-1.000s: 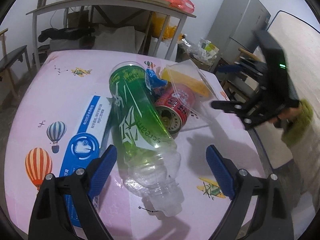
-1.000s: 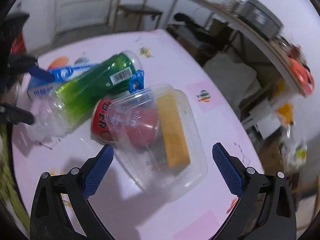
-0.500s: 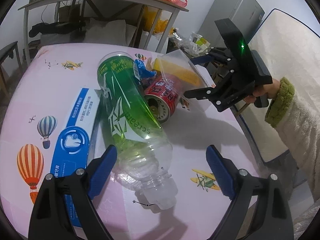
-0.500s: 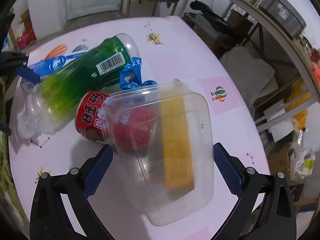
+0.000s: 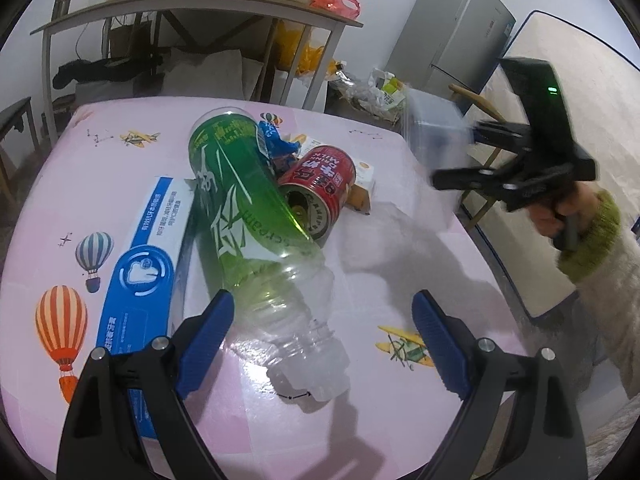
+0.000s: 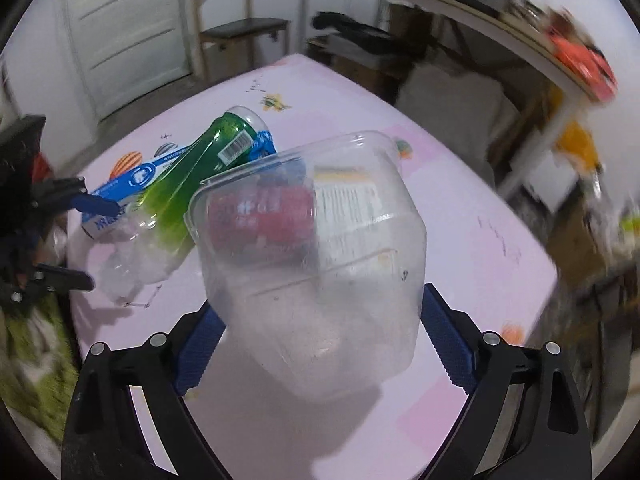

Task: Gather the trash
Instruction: 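Grasp the clear plastic container with the right gripper and lift it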

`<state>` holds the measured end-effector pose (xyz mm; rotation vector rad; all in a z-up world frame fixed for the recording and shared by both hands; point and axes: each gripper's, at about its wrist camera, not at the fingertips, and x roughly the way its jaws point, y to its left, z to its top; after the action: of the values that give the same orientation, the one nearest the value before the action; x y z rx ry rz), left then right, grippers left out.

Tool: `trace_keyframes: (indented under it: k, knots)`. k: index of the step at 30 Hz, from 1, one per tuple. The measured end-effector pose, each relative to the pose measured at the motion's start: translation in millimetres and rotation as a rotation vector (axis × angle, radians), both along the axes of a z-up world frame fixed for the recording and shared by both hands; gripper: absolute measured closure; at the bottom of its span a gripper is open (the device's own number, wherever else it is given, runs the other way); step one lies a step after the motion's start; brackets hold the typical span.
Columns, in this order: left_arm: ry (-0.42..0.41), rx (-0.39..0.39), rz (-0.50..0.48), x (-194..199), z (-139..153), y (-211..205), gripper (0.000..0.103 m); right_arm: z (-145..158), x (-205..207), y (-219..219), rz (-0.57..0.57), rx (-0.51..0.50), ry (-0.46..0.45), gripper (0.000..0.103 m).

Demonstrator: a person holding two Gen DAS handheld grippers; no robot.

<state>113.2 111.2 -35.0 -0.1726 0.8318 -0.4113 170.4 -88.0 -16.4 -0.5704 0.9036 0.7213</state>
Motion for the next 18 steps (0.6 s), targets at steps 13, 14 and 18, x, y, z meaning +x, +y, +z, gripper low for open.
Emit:
trace_keyframes:
  k: [13, 14, 18]
  knots:
    - [0.024, 0.053, 0.028, -15.8, 2.2, -4.0, 0.015, -9.9, -65.0, -16.0, -0.311, 0.187, 0.406, 0.011]
    - [0.023, 0.057, 0.026, -18.2, 2.8, -4.9, 0.015, -11.6, -62.0, -16.0, -0.339, 0.203, 0.416, 0.011]
    - [0.011, 0.037, 0.016, -28.1, 9.8, -8.2, 0.015, -22.5, -48.2, -23.3, -0.457, 0.293, 0.484, 0.007]
